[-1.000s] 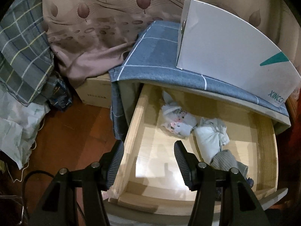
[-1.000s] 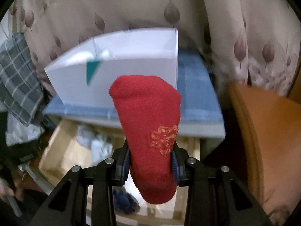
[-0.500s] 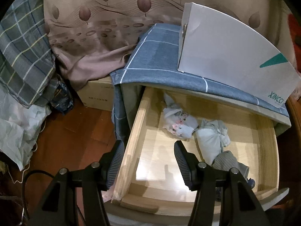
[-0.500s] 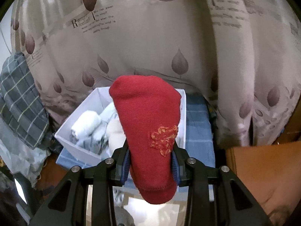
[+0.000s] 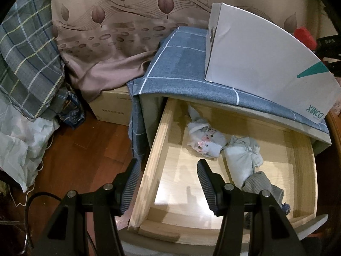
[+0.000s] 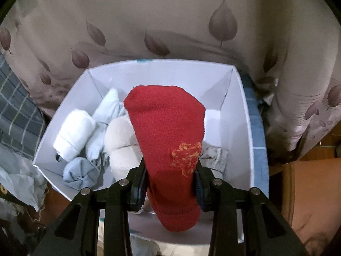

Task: Take underwear out of drawer
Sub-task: 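Carry the red sock with the right gripper into the white box and release, then move the right gripper back into the drawer and grasp the grey ribbed sock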

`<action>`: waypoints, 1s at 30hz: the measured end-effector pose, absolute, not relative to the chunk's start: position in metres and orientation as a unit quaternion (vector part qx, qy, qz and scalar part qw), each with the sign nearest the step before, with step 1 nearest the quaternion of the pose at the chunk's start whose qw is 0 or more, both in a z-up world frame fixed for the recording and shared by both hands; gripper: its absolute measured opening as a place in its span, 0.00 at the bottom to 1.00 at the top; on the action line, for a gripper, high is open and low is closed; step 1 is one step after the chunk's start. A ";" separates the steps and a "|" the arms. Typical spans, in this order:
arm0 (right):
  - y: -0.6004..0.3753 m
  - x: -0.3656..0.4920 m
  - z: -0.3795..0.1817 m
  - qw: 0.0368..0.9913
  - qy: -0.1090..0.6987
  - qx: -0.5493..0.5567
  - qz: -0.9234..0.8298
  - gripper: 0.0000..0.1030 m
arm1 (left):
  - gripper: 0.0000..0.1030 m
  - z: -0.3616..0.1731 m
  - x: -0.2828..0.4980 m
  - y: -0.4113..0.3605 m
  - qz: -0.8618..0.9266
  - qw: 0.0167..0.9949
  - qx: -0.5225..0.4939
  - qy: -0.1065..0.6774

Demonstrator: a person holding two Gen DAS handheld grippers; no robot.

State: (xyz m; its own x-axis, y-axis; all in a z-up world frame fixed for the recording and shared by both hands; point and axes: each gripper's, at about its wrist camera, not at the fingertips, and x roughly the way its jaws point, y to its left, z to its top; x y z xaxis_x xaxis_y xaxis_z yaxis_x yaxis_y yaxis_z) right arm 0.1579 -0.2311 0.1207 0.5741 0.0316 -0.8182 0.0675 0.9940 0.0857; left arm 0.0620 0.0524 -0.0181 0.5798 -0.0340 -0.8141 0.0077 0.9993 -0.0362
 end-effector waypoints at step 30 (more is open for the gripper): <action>-0.221 0.043 0.116 0.866 0.495 -0.006 0.065 0.63 | 0.55 -0.019 0.060 0.055 -0.011 0.886 -0.018 0.464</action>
State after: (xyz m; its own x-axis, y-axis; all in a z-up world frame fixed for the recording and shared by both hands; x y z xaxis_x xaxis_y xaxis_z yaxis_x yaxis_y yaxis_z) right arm 0.0430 -0.2207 0.1159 0.5010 0.1062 -0.8589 -0.1175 0.9916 0.0541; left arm 0.0605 0.0551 -0.0194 0.5691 -0.0356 -0.8215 0.0029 0.9991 -0.0412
